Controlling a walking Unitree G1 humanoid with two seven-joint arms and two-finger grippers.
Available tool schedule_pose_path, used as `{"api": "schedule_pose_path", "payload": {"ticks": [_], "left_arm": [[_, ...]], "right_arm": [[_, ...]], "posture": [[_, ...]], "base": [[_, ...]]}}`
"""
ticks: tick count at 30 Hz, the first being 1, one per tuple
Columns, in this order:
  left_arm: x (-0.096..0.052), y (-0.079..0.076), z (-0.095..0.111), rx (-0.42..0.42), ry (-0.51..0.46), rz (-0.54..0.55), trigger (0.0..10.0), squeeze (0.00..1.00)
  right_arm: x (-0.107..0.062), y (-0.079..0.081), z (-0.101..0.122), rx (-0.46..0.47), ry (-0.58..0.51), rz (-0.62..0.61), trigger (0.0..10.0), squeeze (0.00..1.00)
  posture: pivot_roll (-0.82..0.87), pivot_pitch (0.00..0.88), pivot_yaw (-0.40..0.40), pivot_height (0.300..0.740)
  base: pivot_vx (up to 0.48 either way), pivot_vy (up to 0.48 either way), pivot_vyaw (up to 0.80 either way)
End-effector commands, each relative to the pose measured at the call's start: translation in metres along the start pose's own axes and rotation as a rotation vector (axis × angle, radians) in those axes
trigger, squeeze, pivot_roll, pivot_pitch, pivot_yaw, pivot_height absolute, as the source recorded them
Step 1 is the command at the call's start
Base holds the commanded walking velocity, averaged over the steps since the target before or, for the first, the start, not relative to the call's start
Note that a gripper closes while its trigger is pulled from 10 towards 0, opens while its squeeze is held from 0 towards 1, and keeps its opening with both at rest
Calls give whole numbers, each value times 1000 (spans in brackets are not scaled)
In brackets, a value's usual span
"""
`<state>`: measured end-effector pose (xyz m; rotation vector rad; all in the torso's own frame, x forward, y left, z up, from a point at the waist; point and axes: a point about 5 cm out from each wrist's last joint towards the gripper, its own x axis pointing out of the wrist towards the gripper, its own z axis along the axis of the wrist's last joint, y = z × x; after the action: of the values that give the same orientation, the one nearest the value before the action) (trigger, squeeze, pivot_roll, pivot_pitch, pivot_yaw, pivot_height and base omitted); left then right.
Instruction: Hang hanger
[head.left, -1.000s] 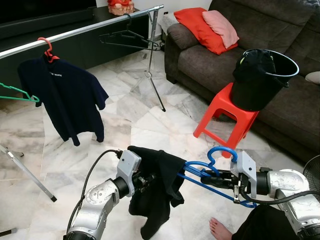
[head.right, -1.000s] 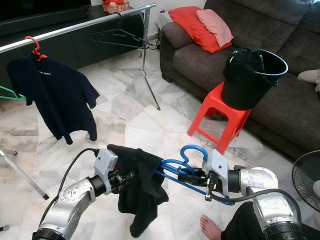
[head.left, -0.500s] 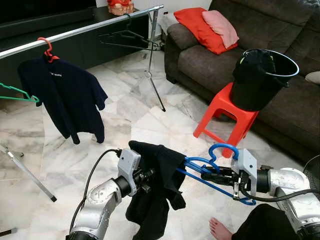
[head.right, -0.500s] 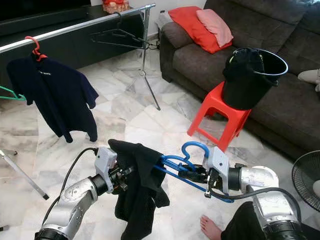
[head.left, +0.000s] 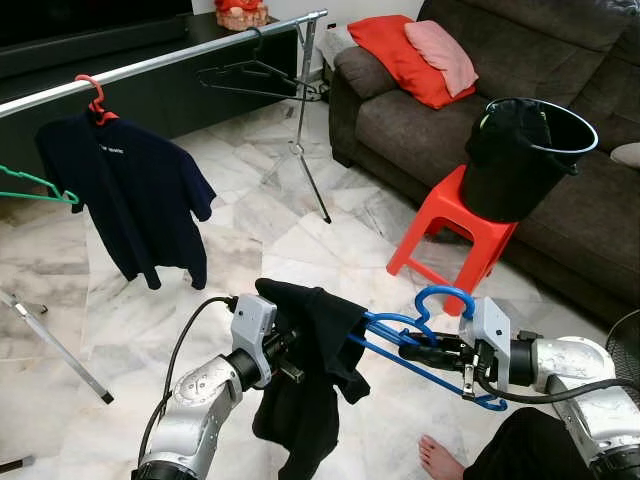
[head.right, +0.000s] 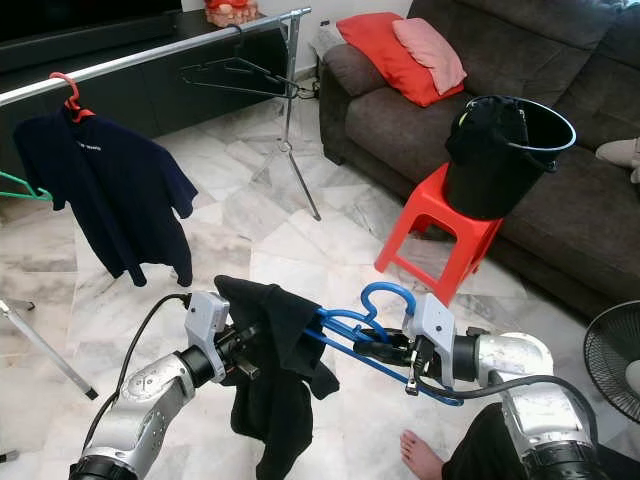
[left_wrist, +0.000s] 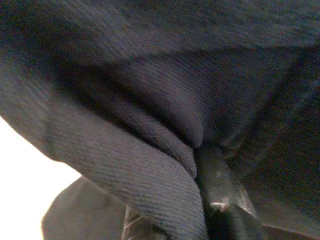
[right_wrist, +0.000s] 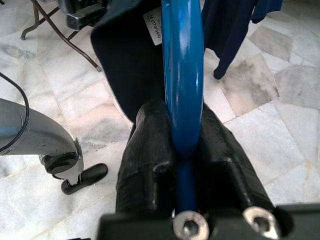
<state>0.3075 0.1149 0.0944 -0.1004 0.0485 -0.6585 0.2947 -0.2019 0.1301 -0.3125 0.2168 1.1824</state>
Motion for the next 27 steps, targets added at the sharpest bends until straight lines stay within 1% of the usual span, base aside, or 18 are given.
{"api": "schedule_pose_path", "payload": {"ticks": [1,3,5,6,8,10,11,12,13,14,15,19,20,22,23,24,25,27], "left_arm": [[3,3,3,34,-12,37,0,0],[2,10,2,58,0,89,0,0],[1,12,2,66,3,104,0,0],[0,16,4,67,-7,137,0,0],[-1,20,5,76,-10,172,0,0],[-4,29,6,94,-5,247,0,0],[-4,29,6,94,-5,247,0,0],[-5,33,6,99,-3,282,0,0],[-8,41,7,104,-2,347,0,0],[-9,44,7,104,-3,371,0,0],[-12,50,7,106,-3,422,0,0],[-15,55,8,108,-5,463,0,0],[-19,62,9,103,-11,524,0,0],[-24,71,12,93,-29,606,0,0],[-24,71,12,93,-29,606,0,0],[-26,73,13,91,-38,631,0,0],[-29,77,15,83,-59,671,0,0],[-33,79,17,67,-89,701,0,0]], "right_arm": [[1,3,-2,-6,1,10,0,0],[1,6,-12,4,41,8,0,0],[1,7,-15,9,53,8,0,0],[0,10,-24,27,82,5,0,0],[0,13,-32,41,108,4,0,0],[-2,17,-42,62,148,5,0,0],[-2,17,-42,62,148,5,0,0],[-3,20,-46,69,168,9,0,0],[-5,24,-56,81,215,10,0,0],[-6,26,-60,85,236,9,0,0],[-9,31,-71,99,289,9,0,0],[-12,37,-80,113,331,18,0,0],[-12,45,-89,141,354,32,0,0],[-11,55,-98,176,359,32,0,0],[-11,55,-98,176,359,32,0,0],[-10,58,-102,199,357,24,0,0],[-9,65,-108,236,359,17,0,0],[-8,72,-115,259,368,10,0,0]], "posture": [[29,141,-101,740],[29,141,-104,740],[29,141,-104,740],[31,141,-105,740],[32,140,-106,740],[29,140,-109,740],[29,140,-109,740],[29,139,-108,740],[30,139,-111,740],[30,139,-111,740],[30,139,-111,740],[26,137,-110,740],[27,136,-110,740],[24,133,-107,740],[24,133,-107,740],[24,132,-107,740],[24,128,-103,740],[25,126,-100,740]], "base": [[0,0,0],[0,0,0],[0,0,0],[0,0,0],[0,0,0],[0,0,0],[0,0,0],[0,0,0],[0,0,0],[0,0,0],[0,0,0],[0,0,0],[0,0,0],[0,0,0],[0,0,0],[0,0,0],[0,0,0],[0,0,0]]}}
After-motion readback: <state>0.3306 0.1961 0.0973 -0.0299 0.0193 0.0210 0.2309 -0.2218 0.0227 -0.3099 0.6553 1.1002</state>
